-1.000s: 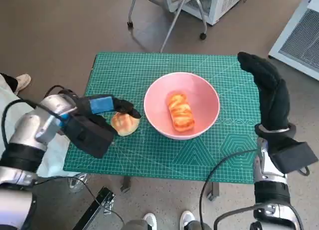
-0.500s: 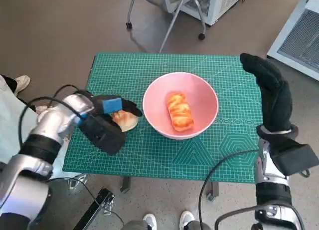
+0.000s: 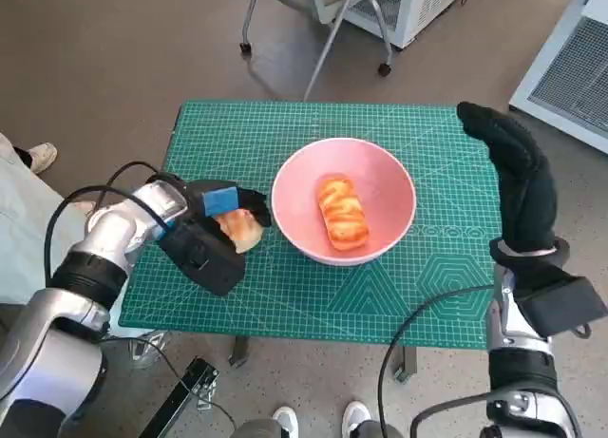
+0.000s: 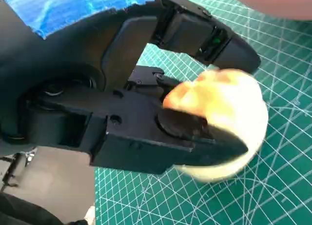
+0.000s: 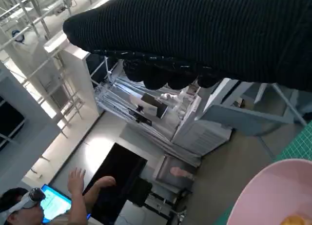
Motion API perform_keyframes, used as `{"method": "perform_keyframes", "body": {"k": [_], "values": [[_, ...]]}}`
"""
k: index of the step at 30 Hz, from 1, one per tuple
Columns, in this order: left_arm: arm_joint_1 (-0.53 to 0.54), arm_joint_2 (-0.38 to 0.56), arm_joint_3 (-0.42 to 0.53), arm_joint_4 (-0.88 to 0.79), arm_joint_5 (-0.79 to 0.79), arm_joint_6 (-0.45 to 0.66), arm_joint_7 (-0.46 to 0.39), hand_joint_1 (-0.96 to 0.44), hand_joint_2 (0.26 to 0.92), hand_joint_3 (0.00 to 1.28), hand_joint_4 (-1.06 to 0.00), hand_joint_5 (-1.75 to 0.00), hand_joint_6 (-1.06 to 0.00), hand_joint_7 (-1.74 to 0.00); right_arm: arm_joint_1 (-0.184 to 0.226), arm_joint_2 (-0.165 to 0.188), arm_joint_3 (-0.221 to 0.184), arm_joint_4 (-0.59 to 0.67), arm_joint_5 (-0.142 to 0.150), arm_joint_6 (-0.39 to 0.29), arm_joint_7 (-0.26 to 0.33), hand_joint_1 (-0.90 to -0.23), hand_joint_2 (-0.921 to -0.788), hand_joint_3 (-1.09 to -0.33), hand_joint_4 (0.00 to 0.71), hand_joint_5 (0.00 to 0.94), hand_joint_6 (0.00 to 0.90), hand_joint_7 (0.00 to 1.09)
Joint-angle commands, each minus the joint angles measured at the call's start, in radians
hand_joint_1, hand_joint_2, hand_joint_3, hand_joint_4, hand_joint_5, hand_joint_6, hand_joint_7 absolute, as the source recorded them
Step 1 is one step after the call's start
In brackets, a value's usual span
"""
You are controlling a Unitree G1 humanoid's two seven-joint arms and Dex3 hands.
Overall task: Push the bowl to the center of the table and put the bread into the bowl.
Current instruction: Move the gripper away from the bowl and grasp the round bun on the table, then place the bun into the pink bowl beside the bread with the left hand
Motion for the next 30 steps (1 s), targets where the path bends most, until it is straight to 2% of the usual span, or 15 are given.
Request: {"method": "perform_keyframes", "body": {"k": [1, 7, 15, 24, 30], "values": [[-0.033, 0.057, 0.09, -0.049, -0.103, -0.01, -0.045, 0.0, 0.92, 0.13, -0.56, -1.23, -0.63, -1.23, 0.021, -0.001, -0.001, 0.007, -0.011, 0.014, -0.008, -0.582, -0.921, -0.805, 0.386, 0.005, 0.042, 0.73], [-0.061, 0.081, 0.197, -0.107, -0.223, -0.007, -0.081, 0.0, 0.92, 0.1, -0.57, -1.29, -0.68, -1.12, 0.012, 0.0, 0.0, 0.019, -0.008, 0.014, -0.005, -0.581, -0.921, -0.805, 0.386, 0.005, 0.042, 0.73], [-0.091, 0.079, 0.301, -0.289, -0.292, 0.072, -0.099, 0.0, 0.92, 0.09, -0.58, -1.23, -0.69, -1.15, 0.001, 0.002, 0.004, 0.022, -0.003, 0.022, 0.0, -0.579, -0.921, -0.806, 0.387, 0.004, 0.042, 0.73], [-0.107, 0.021, 0.322, -0.417, -0.318, 0.08, -0.081, 0.0, 0.921, 0.09, -0.55, -1.21, -0.71, -1.17, -0.004, 0.002, 0.007, 0.023, 0.006, 0.028, 0.009, -0.578, -0.921, -0.807, 0.386, 0.003, 0.04, 0.74], [-0.128, -0.05, 0.299, -0.376, -0.338, 0.019, -0.062, 0.0, 0.921, 0.1, -0.52, -1.23, -0.72, -1.17, -0.002, 0.005, 0.009, 0.018, 0.001, 0.029, 0.006, -0.577, -0.921, -0.808, 0.386, 0.003, 0.038, 0.74]]}}
